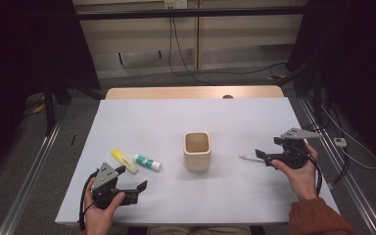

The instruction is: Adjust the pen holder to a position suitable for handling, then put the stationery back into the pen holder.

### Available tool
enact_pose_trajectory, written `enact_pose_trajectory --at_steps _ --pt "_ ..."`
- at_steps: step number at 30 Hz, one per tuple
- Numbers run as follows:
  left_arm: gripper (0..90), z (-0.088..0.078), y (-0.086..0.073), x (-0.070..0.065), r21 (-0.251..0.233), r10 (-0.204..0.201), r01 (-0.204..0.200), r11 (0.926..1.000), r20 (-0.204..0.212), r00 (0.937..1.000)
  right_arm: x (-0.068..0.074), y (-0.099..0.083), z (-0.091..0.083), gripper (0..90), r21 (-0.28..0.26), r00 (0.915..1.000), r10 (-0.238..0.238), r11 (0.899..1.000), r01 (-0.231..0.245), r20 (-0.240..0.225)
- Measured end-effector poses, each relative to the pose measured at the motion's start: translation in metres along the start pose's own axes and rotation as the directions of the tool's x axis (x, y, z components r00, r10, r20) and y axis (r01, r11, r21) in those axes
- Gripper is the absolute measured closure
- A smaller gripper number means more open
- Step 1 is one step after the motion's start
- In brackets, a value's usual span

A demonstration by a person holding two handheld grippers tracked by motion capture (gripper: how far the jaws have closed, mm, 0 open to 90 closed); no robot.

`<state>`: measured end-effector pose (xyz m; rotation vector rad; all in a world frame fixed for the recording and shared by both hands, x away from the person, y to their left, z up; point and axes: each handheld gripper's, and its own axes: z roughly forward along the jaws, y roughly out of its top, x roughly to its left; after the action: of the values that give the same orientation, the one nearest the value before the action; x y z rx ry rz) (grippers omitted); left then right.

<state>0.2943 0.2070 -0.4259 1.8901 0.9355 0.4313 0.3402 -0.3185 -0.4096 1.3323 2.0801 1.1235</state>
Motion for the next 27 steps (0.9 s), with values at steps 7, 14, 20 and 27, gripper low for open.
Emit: enact_pose_trajectory --at_steps 7,14,20,27 --pt "7.2 0.0 0.0 0.0 0.006 0.002 -0.002 1.0 -0.001 1.0 -0.016 -0.006 -0.001 14.7 0.027 0.999 0.026 0.999 -0.027 0.037" --pt "7.2 -0.001 0.0 0.0 -0.007 -0.01 0.01 0.9999 0.003 0.9999 -0.033 -0.013 0.004 30.2 0.076 0.9957 0.034 0.996 -0.041 0.087" --pt "7.2 -0.001 0.0 0.0 0.004 -0.004 0.004 1.0 0.001 1.0 -0.037 -0.015 0.008 52.2 0.092 0.9967 0.032 0.995 -0.039 0.075" --pt "7.2 -0.001 0.0 -0.001 0.004 -0.001 0.001 1.0 -0.007 1.0 -0.038 -0.016 0.014 79.9 0.095 0.9979 0.016 0.995 -0.022 0.062"
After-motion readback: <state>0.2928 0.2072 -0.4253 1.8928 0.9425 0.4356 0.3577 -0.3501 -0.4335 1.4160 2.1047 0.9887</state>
